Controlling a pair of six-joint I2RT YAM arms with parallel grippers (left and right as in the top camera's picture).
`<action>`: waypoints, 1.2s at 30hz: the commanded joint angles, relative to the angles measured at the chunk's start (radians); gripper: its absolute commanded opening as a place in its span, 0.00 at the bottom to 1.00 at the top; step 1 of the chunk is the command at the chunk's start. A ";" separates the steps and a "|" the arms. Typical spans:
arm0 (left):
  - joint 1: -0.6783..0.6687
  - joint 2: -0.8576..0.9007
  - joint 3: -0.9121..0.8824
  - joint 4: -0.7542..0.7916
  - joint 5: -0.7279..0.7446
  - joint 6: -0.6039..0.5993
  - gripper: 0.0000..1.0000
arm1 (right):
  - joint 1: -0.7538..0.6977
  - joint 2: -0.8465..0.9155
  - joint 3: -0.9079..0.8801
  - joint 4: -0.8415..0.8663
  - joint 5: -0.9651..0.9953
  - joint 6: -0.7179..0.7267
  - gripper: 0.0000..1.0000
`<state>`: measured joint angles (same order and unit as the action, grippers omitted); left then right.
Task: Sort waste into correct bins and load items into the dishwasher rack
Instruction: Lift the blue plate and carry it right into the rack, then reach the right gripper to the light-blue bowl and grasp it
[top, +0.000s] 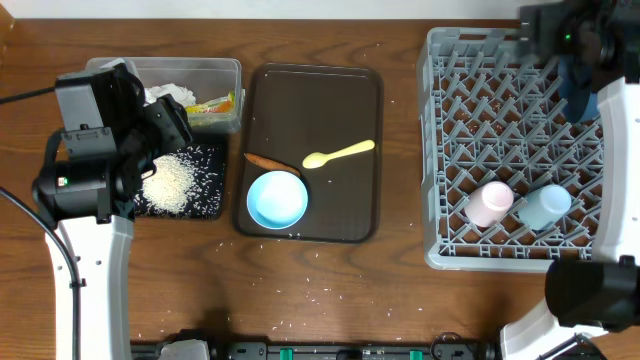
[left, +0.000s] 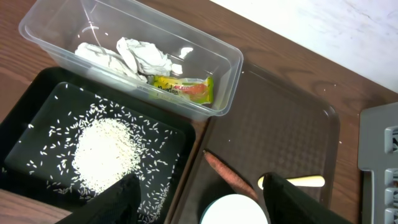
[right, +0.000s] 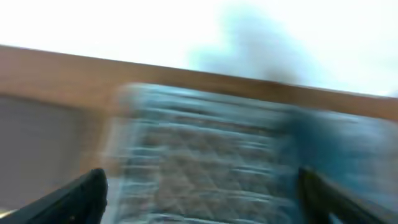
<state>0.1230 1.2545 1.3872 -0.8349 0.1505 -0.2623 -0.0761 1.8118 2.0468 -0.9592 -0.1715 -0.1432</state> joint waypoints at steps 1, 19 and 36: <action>0.005 -0.007 0.005 -0.008 -0.003 -0.005 0.65 | 0.081 0.029 -0.018 -0.026 -0.555 0.188 0.77; 0.005 -0.007 0.005 -0.115 -0.105 -0.005 0.66 | 0.773 0.247 -0.375 0.142 0.039 0.592 0.54; 0.005 -0.007 0.005 -0.152 -0.114 -0.005 0.66 | 0.800 0.359 -0.361 0.136 0.035 0.629 0.01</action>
<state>0.1234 1.2549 1.3872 -0.9848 0.0513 -0.2623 0.7334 2.2105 1.6726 -0.8230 -0.1558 0.4786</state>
